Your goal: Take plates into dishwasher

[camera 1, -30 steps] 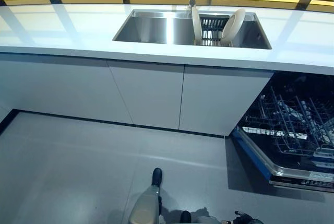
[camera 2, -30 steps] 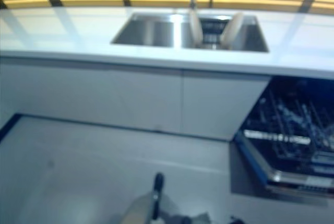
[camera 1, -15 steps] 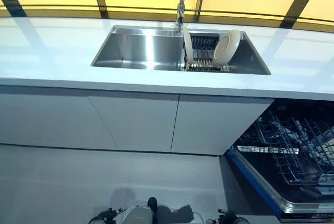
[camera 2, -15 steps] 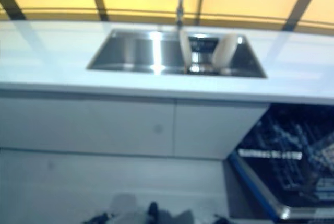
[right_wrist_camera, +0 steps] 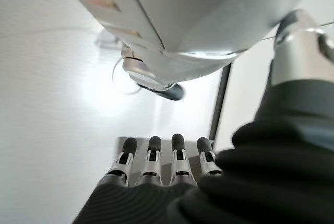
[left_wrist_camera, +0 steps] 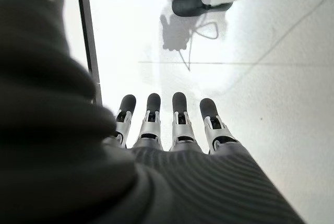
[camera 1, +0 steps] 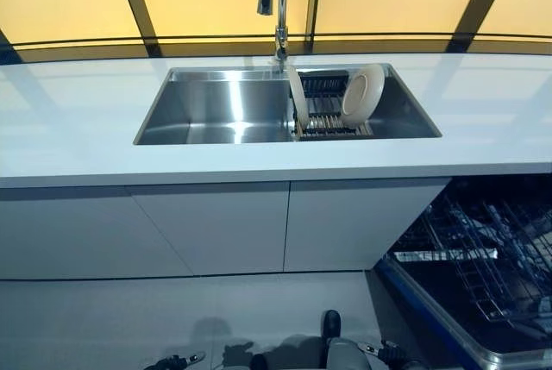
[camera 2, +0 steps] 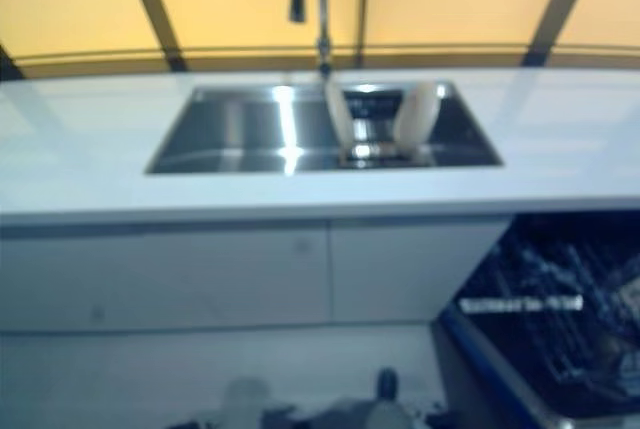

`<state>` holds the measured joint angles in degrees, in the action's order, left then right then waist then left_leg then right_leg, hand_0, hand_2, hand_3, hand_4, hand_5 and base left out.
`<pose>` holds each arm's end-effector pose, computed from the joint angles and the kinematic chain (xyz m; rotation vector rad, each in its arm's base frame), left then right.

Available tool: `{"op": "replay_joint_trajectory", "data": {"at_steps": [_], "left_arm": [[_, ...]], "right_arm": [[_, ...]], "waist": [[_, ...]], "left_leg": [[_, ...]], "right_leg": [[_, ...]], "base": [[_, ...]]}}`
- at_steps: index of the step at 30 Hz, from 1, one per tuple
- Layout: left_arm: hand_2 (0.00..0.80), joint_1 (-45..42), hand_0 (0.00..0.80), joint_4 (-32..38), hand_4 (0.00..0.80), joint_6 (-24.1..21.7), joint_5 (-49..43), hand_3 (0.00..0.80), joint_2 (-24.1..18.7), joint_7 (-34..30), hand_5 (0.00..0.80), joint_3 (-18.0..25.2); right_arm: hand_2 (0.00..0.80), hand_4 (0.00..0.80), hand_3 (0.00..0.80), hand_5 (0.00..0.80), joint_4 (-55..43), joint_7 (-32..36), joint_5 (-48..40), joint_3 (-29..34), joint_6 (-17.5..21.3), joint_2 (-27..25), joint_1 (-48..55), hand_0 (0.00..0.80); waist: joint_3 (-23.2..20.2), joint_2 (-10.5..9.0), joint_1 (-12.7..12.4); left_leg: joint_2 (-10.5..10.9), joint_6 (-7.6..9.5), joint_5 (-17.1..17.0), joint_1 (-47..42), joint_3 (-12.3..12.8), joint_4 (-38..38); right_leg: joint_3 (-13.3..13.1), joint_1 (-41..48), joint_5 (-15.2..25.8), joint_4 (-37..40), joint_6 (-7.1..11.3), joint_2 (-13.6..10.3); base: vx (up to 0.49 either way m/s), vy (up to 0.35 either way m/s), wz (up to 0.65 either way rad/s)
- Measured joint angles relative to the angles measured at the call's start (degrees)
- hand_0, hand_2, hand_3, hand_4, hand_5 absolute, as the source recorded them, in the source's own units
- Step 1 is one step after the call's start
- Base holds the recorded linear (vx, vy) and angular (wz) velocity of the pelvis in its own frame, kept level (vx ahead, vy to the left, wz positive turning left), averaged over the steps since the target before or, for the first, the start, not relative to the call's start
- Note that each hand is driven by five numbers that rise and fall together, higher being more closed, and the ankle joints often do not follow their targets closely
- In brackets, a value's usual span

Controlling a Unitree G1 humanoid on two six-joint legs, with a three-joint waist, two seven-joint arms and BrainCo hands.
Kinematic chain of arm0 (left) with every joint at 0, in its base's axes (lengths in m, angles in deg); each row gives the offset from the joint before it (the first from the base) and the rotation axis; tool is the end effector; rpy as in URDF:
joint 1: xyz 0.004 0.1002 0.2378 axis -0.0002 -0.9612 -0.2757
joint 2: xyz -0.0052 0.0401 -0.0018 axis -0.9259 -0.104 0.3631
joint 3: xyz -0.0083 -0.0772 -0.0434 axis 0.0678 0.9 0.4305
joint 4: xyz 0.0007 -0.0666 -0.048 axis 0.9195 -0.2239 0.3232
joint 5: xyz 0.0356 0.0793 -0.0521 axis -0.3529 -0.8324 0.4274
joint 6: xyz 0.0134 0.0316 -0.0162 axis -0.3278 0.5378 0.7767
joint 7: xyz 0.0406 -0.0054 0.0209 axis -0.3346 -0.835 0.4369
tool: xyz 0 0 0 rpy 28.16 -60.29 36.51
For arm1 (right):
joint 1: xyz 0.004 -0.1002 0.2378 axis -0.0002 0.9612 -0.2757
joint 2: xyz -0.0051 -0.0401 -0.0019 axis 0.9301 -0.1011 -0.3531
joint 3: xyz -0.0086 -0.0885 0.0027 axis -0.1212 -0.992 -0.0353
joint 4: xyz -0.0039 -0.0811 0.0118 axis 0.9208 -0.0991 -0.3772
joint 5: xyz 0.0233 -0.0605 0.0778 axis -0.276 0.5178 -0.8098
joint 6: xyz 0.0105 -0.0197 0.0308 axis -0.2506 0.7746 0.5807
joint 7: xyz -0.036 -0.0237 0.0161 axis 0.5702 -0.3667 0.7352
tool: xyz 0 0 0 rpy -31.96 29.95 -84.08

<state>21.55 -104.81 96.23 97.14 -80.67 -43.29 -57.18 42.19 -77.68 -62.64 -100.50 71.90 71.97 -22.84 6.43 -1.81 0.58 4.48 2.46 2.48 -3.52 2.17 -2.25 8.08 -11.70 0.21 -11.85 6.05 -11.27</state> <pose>0.0668 0.2348 -0.0996 0.1294 1.3351 0.2072 0.0845 -0.2210 -0.0988 -0.2776 1.1729 -0.0006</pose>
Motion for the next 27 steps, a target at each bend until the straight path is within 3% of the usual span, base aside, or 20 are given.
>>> {"op": "replay_joint_trajectory", "data": {"at_steps": [3,6,8,9,12,15,18,20,27], "left_arm": [[0.000,-1.4,0.000,0.5,0.000,1.1,-0.9,0.000,0.3,-1.8,0.000,0.0],[0.000,-3.1,0.000,2.5,0.000,2.3,-2.8,0.000,0.4,-2.4,0.000,0.4],[0.000,-3.8,0.000,4.8,0.000,3.0,-3.4,0.000,0.3,-2.9,0.000,2.3],[0.000,-4.1,0.000,6.1,0.000,3.3,-4.4,0.000,0.0,-3.5,0.000,2.6],[0.000,-4.4,0.000,7.1,0.000,3.0,-5.0,0.000,-2.1,-4.3,0.000,4.3],[0.000,-4.9,0.000,4.9,0.000,2.4,-5.1,0.000,-4.4,-4.4,0.000,6.1],[0.000,-5.5,0.000,4.5,0.000,1.7,-7.4,0.000,-5.1,-4.4,0.000,7.1],[0.000,-5.3,0.000,4.6,0.000,1.0,-8.6,0.000,-5.0,-4.4,0.000,7.1],[0.000,-4.2,0.000,4.5,0.000,0.9,-9.5,0.000,-5.0,-4.7,0.000,5.3]], "right_arm": [[0.000,0.000,0.000,0.000,-2.1,4.7,0.6,-0.5,-0.1,-2.5,-0.9,0.000],[0.000,0.000,0.000,0.000,-14.3,15.5,2.2,-2.9,-0.6,-9.5,-1.3,0.000],[0.000,0.000,0.000,0.000,-26.0,24.8,3.1,-3.9,-0.7,-16.8,-1.9,0.000],[0.000,0.000,0.000,0.000,-34.7,29.5,3.0,-4.5,-3.0,-21.6,-1.3,0.000],[0.000,0.000,0.000,0.000,-56.2,41.8,-8.0,-0.3,-8.8,-33.5,-2.1,0.000],[0.000,0.000,0.000,0.000,-67.3,47.1,-26.0,6.6,-14.1,-32.4,-7.0,0.000],[0.000,0.000,0.000,0.000,-69.4,46.9,-40.2,9.7,-16.5,-27.8,-12.4,0.000],[0.000,0.000,0.000,0.000,-68.9,45.1,-45.0,10.7,-16.8,-27.7,-15.0,0.000],[0.000,0.000,0.000,0.000,-52.7,23.7,-64.0,18.0,-14.0,-33.9,-35.8,0.000]], "waist": [[-0.3,0.81,-0.7],[-0.8,1.56,-1.5],[-0.8,1.54,-1.4],[-0.8,1.53,-1.4],[-0.7,1.16,-0.7],[-0.6,0.09,0.5],[-0.7,-0.67,0.3],[-0.7,-0.85,0.2],[-0.4,-0.05,0.0]], "left_leg": [[-3.5,-2.92,2.1,-1.8,-0.7,-1.3],[-6.7,-4.31,2.6,-2.4,-0.6,-0.5],[-7.7,-4.33,2.6,-2.6,-0.5,0.3],[-8.0,-4.50,2.5,-2.9,-0.5,0.9],[-8.3,-4.93,2.3,-3.9,0.0,2.1],[-8.3,-6.12,1.6,-4.7,1.4,3.5],[-8.0,-5.70,1.9,-4.9,2.4,3.9],[-7.9,-5.70,1.9,-4.9,2.4,3.9],[-8.2,-6.11,2.0,-5.4,2.4,3.7]], "right_leg": [[3.0,4.0,3.5,3.9,-4.38,3.1],[4.3,6.3,4.1,7.5,-5.99,6.5],[4.7,6.7,4.4,8.6,-6.45,7.6],[4.9,6.9,4.4,8.9,-6.56,7.9],[5.1,7.7,4.4,9.6,-6.54,8.3],[4.8,7.5,4.5,9.8,-6.32,8.1],[5.0,7.3,4.6,9.8,-6.00,7.6],[5.0,7.3,4.6,9.8,-5.94,7.5],[5.0,7.7,4.5,10.0,-5.94,8.1]], "base": [[0.209,-0.199,0.29],[0.131,-0.145,0.00],[0.084,-0.103,0.00],[0.063,-0.074,0.05],[0.065,-0.042,0.00],[0.059,-0.027,-0.17],[0.058,-0.036,-0.17],[0.047,-0.038,0.02],[0.100,-0.088,0.00]]}}
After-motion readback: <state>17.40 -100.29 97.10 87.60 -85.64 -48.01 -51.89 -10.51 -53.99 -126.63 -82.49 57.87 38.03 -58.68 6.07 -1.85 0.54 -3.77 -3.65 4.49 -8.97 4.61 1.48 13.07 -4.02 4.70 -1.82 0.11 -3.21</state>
